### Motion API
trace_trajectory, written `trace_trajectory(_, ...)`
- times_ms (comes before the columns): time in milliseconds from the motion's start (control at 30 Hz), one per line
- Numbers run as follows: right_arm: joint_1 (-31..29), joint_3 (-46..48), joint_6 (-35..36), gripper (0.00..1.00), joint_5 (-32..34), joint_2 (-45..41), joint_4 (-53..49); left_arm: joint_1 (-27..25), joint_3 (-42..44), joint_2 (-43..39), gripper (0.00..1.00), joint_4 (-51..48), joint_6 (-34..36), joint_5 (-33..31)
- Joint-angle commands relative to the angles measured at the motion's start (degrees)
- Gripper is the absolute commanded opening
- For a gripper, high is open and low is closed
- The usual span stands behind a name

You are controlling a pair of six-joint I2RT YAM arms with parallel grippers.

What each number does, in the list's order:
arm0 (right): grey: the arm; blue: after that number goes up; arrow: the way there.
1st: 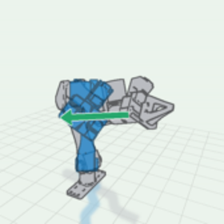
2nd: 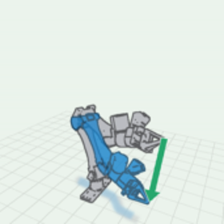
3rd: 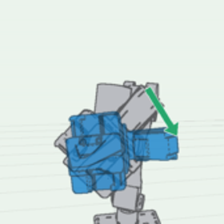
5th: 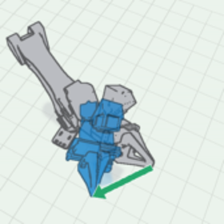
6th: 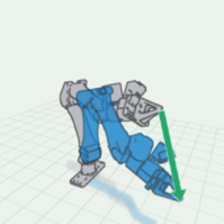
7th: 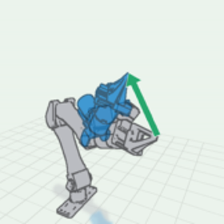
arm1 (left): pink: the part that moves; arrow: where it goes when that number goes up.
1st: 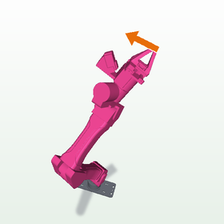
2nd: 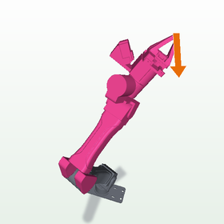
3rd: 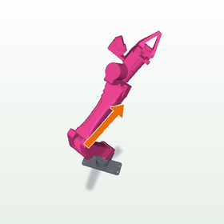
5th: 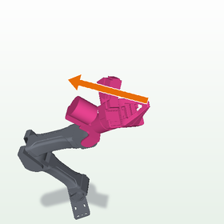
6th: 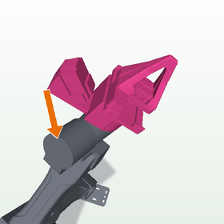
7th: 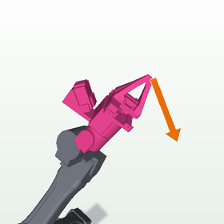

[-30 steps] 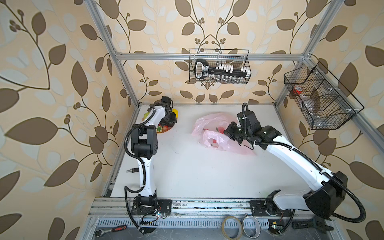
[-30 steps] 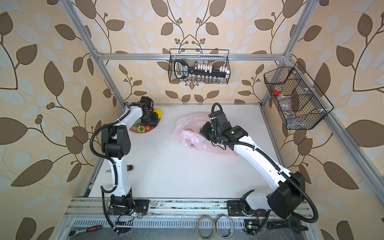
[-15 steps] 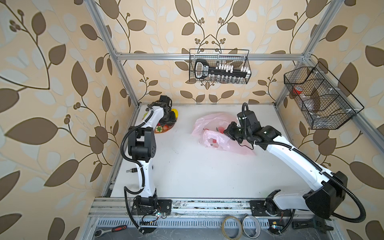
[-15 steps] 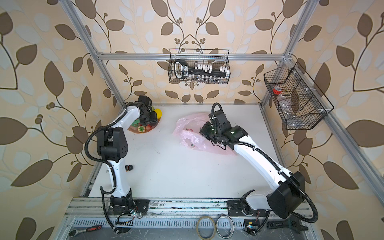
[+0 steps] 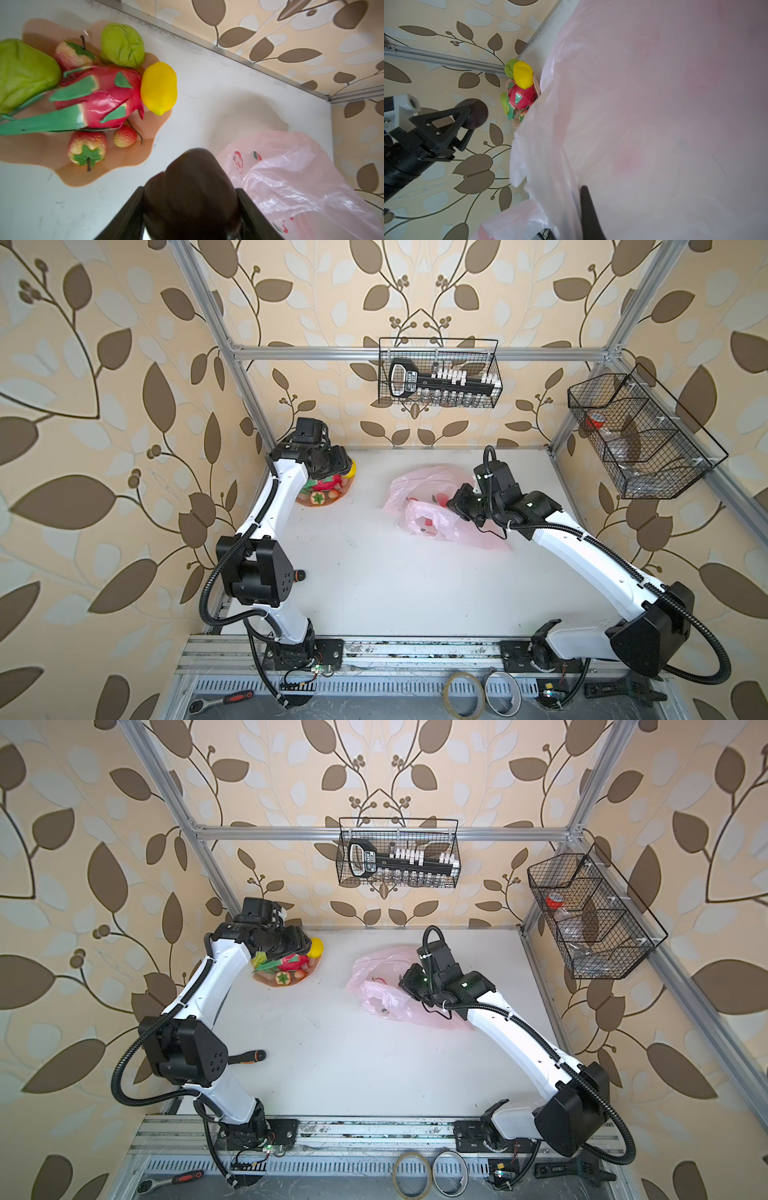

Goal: Place the fruits into the plastic bag
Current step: 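Lift the plum with the left gripper and carry it toward the bag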

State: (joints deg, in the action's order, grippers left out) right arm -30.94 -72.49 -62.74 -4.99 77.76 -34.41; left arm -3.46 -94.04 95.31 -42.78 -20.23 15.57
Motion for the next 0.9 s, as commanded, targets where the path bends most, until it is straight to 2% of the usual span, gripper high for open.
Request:
trace_trajectory(0,0.24,0.59,0.17,0.00,-0.62,0.43,0.40,-0.91,4.56,-5.28,0.36,4.02,-5.65,9.18)
trace_trajectory(200,0.14,0.86,-0.19,0.00,-0.89,0.83,1.01,-7.26,14.72,-11.39,0.36,11.10,-13.52,15.18)
trace_trajectory(433,-0.02,0.77,-0.27,0.00,-0.87,1.25,1.13,-13.07,21.35,-16.37,0.36,15.88,-19.32,16.27)
trace_trajectory(667,-0.49,0.77,-0.48,0.00,-0.54,1.24,1.11,-15.97,24.65,-17.00,0.35,17.40,-21.36,17.91)
trace_trajectory(867,-0.86,0.77,-0.72,0.00,-0.36,1.07,1.11,-18.01,26.21,-14.61,0.34,22.52,-23.56,18.75)
